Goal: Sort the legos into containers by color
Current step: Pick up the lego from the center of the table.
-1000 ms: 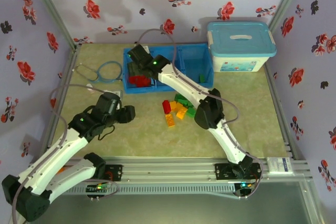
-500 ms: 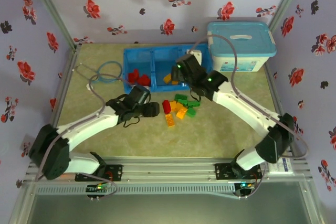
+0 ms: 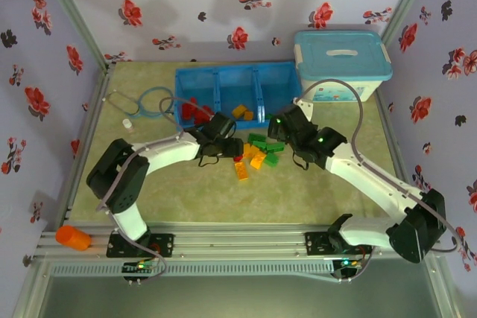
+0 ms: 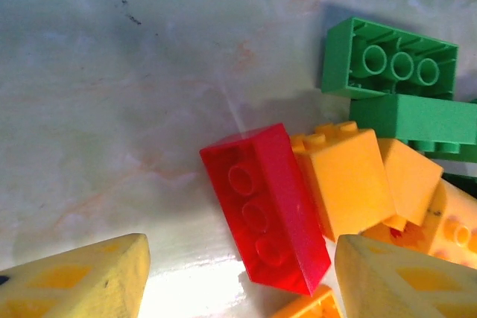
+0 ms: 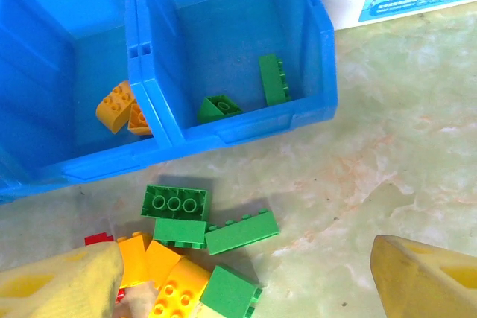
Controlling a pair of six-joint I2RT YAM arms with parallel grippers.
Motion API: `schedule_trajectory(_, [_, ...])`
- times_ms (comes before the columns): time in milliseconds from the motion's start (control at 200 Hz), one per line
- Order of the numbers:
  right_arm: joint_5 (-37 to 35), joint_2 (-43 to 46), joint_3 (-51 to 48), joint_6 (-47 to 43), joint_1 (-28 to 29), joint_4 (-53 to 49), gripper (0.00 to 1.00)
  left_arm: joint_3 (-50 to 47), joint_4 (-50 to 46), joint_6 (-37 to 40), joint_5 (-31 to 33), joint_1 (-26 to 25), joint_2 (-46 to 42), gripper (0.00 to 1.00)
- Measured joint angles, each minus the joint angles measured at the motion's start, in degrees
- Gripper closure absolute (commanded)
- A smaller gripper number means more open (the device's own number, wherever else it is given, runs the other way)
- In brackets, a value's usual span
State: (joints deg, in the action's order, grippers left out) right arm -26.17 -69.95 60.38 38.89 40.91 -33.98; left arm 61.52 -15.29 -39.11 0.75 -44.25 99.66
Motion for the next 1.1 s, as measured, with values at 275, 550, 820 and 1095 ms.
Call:
schedule_trajectory(275, [0.0,0.3,-0.3,0.4,-0.1,1.2,0.15,2.9,0.1,0.0,0.0,0.2,4.8,0.4])
schedule_trajectory(550, [0.3,1.0,-1.3,0.9,-0.2,1.6,0.16,3.2,-0.2,0.0,0.1,0.2,6.5,0.43])
schedule_trajectory(820, [0.7,1.5,-2.1,2.2,-0.2,2.4,0.17,3.2,-1.2,0.0,0.8,0.2,7.1,0.56])
schedule_trajectory(1095, [1.2,2.5,-4.3,3.3,-0.2,2.9,0.18,3.7,-4.7,0.4,3.8,-0.5,6.4,0.69])
